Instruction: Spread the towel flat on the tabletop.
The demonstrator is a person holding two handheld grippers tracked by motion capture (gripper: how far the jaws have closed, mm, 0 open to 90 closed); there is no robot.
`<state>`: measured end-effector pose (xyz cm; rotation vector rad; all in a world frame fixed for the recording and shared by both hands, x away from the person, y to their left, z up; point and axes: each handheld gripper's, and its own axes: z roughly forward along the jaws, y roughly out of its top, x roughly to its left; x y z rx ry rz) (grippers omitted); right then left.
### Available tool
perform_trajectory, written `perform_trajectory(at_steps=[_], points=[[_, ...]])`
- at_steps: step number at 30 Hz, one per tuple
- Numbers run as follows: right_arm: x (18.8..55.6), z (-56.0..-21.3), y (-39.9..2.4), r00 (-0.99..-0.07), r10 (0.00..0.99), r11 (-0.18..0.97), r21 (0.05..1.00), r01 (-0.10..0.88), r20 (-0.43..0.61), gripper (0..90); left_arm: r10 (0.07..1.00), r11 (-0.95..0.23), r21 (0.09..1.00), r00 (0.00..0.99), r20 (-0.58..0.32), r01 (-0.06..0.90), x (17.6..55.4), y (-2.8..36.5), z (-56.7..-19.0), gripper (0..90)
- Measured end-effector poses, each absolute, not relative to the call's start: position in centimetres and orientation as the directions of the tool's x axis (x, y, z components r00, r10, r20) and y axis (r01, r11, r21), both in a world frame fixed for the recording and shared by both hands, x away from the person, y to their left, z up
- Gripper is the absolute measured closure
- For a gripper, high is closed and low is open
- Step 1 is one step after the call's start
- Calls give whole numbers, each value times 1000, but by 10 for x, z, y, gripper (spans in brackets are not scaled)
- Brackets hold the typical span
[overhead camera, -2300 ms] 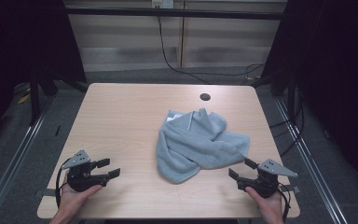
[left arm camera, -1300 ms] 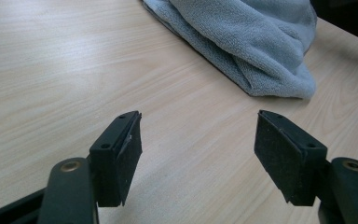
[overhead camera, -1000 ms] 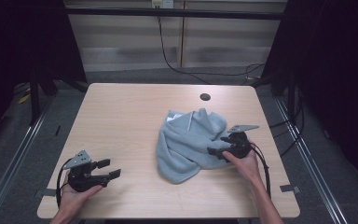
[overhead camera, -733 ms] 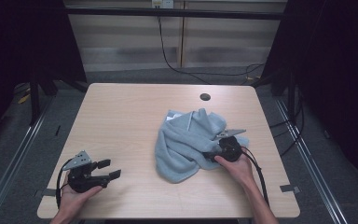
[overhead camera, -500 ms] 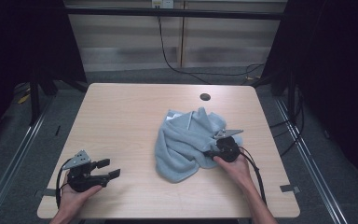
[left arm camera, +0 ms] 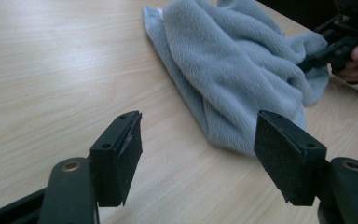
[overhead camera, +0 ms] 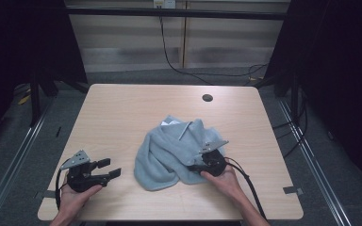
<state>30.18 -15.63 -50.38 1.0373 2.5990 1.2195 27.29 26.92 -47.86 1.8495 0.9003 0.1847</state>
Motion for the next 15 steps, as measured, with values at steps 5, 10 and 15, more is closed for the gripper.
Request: perform_trajectory(at_steps=[5,10,15], points=[[288,-503,-146,-797,568,477,707,522,205,802,644,-188,850,715,-272,492,278,263,-473,320],[269,-501,-140,-834,510,519,698,493,210,802,620,-231,855,748,-238,464,292,242,-462,318],[255,-499,-147,-851,487,549,688,474,198,796,599,-242,857,765,-237,455,312,218,-458,332]])
